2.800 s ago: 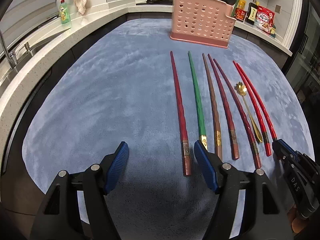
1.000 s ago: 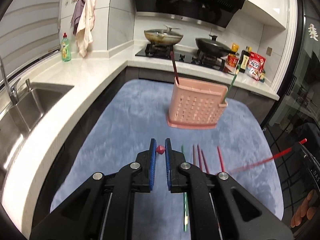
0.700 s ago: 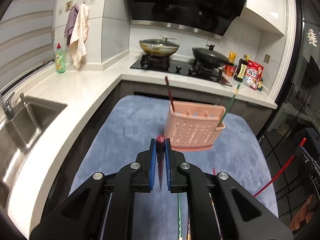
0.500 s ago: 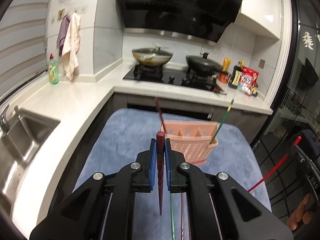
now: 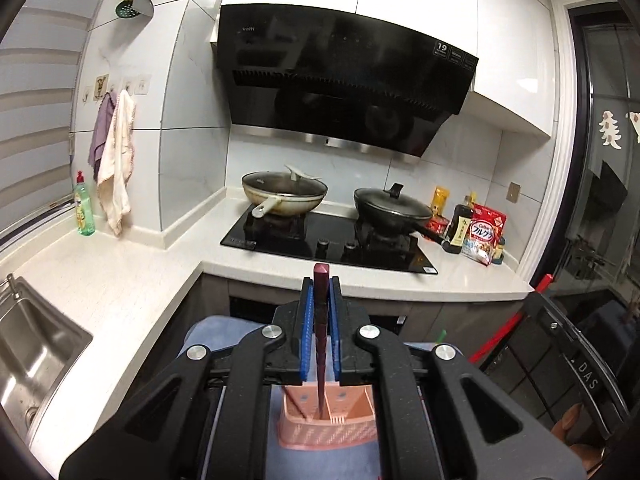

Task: Organize utensils
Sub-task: 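Lift both held chopsticks and carry them over the pink basket, then open the right tool to drop its red chopstick while the left tool drops its chopstick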

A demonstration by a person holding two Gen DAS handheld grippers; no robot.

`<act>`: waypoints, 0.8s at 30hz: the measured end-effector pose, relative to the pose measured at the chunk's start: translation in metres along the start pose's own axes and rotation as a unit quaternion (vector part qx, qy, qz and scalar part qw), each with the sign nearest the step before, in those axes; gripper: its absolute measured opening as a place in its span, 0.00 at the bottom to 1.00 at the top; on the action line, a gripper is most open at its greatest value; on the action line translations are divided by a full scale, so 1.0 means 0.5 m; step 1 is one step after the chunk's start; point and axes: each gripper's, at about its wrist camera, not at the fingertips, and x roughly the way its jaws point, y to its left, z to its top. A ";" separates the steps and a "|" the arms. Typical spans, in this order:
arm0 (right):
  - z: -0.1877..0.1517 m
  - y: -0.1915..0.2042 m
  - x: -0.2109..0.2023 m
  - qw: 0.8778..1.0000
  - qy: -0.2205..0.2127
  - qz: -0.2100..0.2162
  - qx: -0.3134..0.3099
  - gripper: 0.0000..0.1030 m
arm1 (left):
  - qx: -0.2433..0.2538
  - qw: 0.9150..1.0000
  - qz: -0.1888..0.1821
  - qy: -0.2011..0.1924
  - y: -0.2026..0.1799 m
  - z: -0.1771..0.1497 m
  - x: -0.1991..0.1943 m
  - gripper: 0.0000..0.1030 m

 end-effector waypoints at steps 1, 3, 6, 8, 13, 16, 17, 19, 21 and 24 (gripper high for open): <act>0.000 -0.002 0.015 1.000 0.002 0.000 0.001 0.07 | -0.002 1.000 0.001 0.000 0.002 0.001 0.013 0.07; -0.008 -0.008 0.052 1.000 0.012 0.002 0.007 0.07 | -0.009 1.000 0.002 0.010 0.009 -0.004 0.047 0.07; -0.034 -0.021 0.099 0.999 0.036 0.003 0.019 0.07 | -0.014 1.000 0.003 0.021 0.018 -0.022 0.078 0.07; -0.056 -0.025 0.121 0.999 0.048 0.001 0.019 0.07 | -0.012 1.000 0.006 0.028 0.023 -0.040 0.098 0.07; -0.116 -0.036 0.168 0.996 0.084 -0.003 0.020 0.07 | -0.012 0.998 0.008 0.056 0.037 -0.085 0.139 0.07; -0.145 -0.040 0.188 0.995 0.101 -0.008 0.017 0.08 | -0.017 0.997 0.003 0.070 0.043 -0.109 0.152 0.07; -0.149 -0.041 0.190 0.994 0.103 -0.006 0.017 0.09 | -0.016 0.997 0.005 0.070 0.043 -0.114 0.153 0.07; -0.148 -0.040 0.185 0.995 0.098 -0.011 0.013 0.12 | -0.015 0.998 0.014 0.063 0.042 -0.122 0.148 0.07; -0.136 -0.040 0.172 0.996 0.090 -0.012 0.012 0.13 | -0.009 0.998 0.020 0.062 0.040 -0.123 0.143 0.11; -0.112 -0.038 0.141 0.997 0.077 -0.013 0.018 0.27 | -0.006 0.998 0.031 0.053 0.038 -0.119 0.119 0.36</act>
